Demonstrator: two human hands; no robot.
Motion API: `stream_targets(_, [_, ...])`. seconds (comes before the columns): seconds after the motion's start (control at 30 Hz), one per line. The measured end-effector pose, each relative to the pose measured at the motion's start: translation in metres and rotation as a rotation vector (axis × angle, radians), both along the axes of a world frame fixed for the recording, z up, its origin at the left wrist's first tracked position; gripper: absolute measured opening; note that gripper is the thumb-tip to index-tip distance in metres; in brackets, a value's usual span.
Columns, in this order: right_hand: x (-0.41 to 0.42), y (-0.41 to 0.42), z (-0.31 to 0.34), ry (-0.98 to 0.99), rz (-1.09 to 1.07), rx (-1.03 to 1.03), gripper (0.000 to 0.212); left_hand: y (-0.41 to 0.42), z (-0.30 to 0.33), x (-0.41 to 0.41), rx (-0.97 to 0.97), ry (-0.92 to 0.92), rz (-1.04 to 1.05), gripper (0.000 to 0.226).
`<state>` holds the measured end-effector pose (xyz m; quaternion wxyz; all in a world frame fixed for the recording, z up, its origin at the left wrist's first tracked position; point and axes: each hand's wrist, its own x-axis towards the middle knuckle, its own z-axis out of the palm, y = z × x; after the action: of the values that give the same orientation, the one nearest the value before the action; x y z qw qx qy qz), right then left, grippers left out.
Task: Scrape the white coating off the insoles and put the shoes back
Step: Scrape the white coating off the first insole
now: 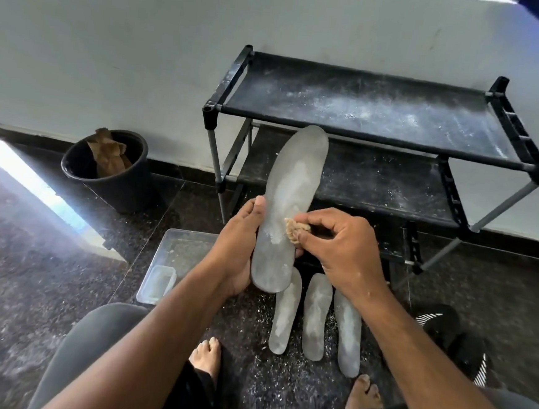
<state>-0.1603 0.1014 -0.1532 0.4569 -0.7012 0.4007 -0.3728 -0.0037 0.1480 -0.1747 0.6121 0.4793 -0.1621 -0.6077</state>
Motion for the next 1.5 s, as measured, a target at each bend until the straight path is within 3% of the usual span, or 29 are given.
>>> stream_targets(0.1, [0.005, 0.000, -0.002, 0.038, -0.007, -0.051, 0.017, -0.001, -0.002, 0.000, 0.077, 0.097, -0.047, 0.060])
stream_targets(0.43, [0.008, 0.000, -0.007, 0.083, -0.005, -0.146, 0.021, -0.016, -0.006, 0.001, 0.114, -0.073, -0.051, 0.068])
stream_targets(0.83, [0.004, 0.007, -0.001, 0.247, 0.155, -0.190, 0.025, -0.018, -0.007, 0.001, 0.069, 0.253, -0.175, 0.086])
stream_targets(0.97, [-0.001, 0.012, -0.001, 0.295, 0.154, -0.264, 0.013, -0.017, -0.007, -0.001, 0.045, 0.232, -0.206, 0.086])
stream_targets(1.23, [0.007, 0.028, -0.007, 0.265, 0.124, -0.338, 0.027, -0.015, -0.011, 0.001, 0.018, 0.246, -0.294, 0.095])
stream_targets(1.37, [0.017, 0.031, -0.011, 0.248, 0.034, -0.430, 0.023, -0.015, -0.011, -0.001, -0.006, 0.226, -0.302, 0.096])
stream_targets(1.5, [0.006, 0.031, -0.009, 0.366, 0.151, -0.490, 0.021, -0.016, -0.008, 0.007, -0.023, 0.303, -0.270, 0.093])
